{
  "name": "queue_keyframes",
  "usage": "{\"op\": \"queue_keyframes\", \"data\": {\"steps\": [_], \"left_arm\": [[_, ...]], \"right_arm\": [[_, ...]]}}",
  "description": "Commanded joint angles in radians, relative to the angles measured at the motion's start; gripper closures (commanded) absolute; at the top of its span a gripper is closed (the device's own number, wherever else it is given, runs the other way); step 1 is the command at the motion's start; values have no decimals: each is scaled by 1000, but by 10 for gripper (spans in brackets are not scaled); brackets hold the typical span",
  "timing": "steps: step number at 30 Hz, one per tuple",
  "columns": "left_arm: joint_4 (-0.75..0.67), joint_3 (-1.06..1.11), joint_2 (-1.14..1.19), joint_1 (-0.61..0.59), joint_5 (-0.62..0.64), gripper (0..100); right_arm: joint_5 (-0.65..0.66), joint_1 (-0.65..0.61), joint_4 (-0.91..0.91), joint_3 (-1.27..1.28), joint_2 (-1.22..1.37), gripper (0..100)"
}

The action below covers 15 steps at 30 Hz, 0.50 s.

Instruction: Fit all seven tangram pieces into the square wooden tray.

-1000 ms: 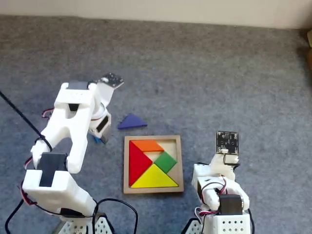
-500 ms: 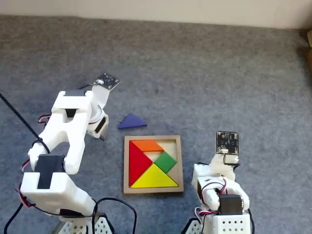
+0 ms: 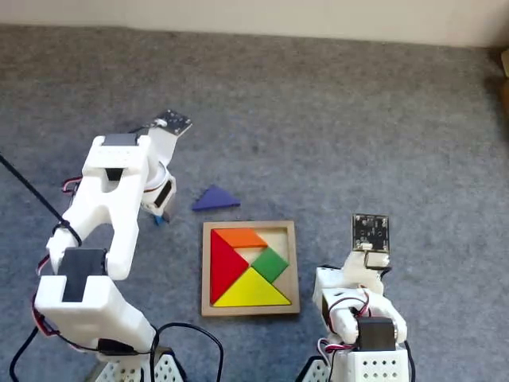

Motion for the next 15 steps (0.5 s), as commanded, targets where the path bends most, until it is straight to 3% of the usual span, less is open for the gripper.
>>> {"op": "queue_keyframes", "data": {"steps": [1, 9, 15], "left_arm": [[11, -48, -53, 39, 12, 821], [-74, -77, 131, 35, 14, 822], [37, -223, 231, 13, 15, 831]], "right_arm": [[15, 19, -27, 136, -18, 994], [15, 19, -27, 136, -18, 994], [15, 19, -27, 136, -16, 994]]}}
